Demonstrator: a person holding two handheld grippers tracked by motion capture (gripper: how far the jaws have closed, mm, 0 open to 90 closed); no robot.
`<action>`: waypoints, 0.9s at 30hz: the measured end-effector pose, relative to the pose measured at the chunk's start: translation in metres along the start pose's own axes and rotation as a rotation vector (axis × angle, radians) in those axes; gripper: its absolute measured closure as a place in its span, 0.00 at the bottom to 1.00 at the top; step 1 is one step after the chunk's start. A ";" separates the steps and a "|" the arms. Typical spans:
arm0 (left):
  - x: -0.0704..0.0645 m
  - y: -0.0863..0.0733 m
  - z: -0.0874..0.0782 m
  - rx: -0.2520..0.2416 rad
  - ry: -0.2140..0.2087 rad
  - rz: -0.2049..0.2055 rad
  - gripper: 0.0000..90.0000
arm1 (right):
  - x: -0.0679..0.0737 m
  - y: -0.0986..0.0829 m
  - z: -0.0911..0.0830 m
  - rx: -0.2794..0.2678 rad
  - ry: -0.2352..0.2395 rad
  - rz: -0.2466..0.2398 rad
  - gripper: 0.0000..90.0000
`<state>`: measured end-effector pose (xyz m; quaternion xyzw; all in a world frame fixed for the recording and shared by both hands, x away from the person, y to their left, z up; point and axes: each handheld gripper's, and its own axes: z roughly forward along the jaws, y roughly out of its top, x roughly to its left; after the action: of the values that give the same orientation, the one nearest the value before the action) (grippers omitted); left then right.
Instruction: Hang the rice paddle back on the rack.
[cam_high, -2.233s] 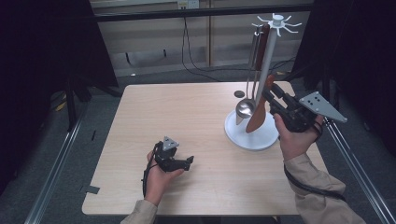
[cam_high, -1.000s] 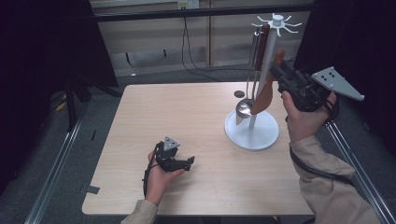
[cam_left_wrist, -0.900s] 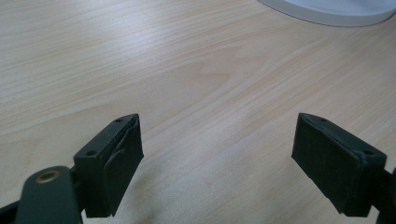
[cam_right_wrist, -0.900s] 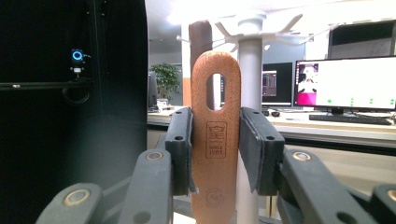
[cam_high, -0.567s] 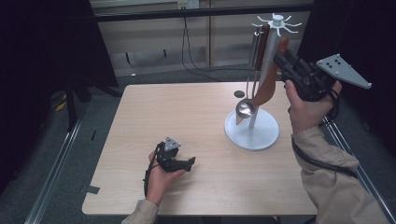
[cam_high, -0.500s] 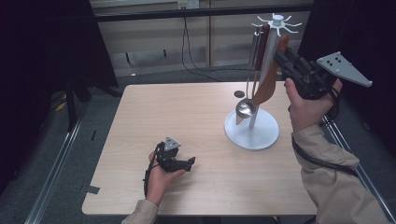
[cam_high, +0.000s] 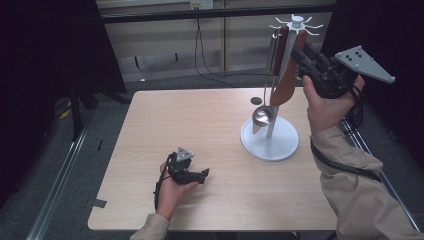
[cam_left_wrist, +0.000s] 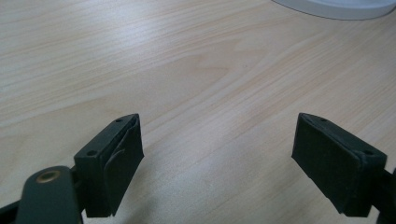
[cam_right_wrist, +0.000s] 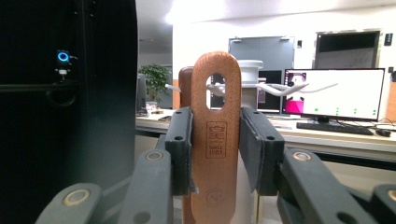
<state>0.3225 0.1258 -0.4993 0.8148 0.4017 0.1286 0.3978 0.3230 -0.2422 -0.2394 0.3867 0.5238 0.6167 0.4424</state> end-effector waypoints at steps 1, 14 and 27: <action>0.000 0.000 0.000 0.000 -0.001 -0.002 0.18 | 0.000 0.000 0.001 0.002 -0.002 0.005 0.74; 0.001 0.001 -0.001 -0.003 0.003 0.001 0.18 | 0.000 -0.007 0.007 0.000 -0.028 -0.024 0.74; -0.001 0.002 -0.001 -0.010 -0.002 0.000 0.18 | 0.002 -0.013 0.002 -0.025 -0.011 -0.054 0.61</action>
<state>0.3223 0.1249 -0.4974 0.8129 0.4008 0.1295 0.4022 0.3260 -0.2392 -0.2522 0.3702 0.5238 0.6089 0.4667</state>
